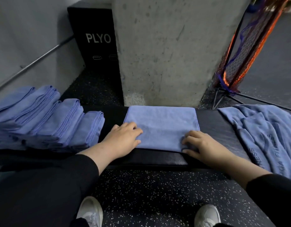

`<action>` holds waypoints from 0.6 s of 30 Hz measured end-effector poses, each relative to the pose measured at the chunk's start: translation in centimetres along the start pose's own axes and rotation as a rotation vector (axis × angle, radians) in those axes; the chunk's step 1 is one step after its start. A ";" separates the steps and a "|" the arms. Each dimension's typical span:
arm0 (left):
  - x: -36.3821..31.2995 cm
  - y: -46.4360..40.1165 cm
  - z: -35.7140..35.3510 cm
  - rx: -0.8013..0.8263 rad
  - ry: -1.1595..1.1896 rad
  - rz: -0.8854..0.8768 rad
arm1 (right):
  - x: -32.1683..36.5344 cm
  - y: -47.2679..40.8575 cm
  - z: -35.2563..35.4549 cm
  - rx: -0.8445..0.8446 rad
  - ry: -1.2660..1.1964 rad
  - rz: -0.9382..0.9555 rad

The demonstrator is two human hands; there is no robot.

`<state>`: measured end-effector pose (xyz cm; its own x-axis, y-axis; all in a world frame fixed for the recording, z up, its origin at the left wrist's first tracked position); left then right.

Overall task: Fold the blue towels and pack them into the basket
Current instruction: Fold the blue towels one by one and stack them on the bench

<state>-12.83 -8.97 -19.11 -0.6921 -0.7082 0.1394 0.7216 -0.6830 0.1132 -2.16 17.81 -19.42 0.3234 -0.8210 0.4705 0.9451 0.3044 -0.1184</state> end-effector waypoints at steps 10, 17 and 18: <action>-2.9 -0.9 0.7 -0.088 -0.008 -0.143 | -0.3 2.2 0.1 -0.175 0.113 -0.103; -5.7 -3.1 1.1 -0.123 0.022 -0.004 | -1.0 0.3 1.7 -0.261 -0.123 -0.356; -5.0 -3.3 1.3 -0.126 0.053 0.044 | -1.2 0.4 1.8 -0.251 -0.127 -0.355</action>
<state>-11.68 -2.94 -18.95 -0.6619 -0.7444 0.0887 0.7462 -0.6655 -0.0168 -2.28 19.76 -18.43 -0.0162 -0.7831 0.6217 0.9835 -0.1246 -0.1312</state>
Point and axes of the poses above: each hand's wrist, its own y-axis away from the middle knuckle, its own z-axis out of the back of the hand, x = y × z, the point moved 4 cm from there along -y, towards the middle knuckle, and after that the axes turned 14 degrees about -y, right-handed, at the moved point
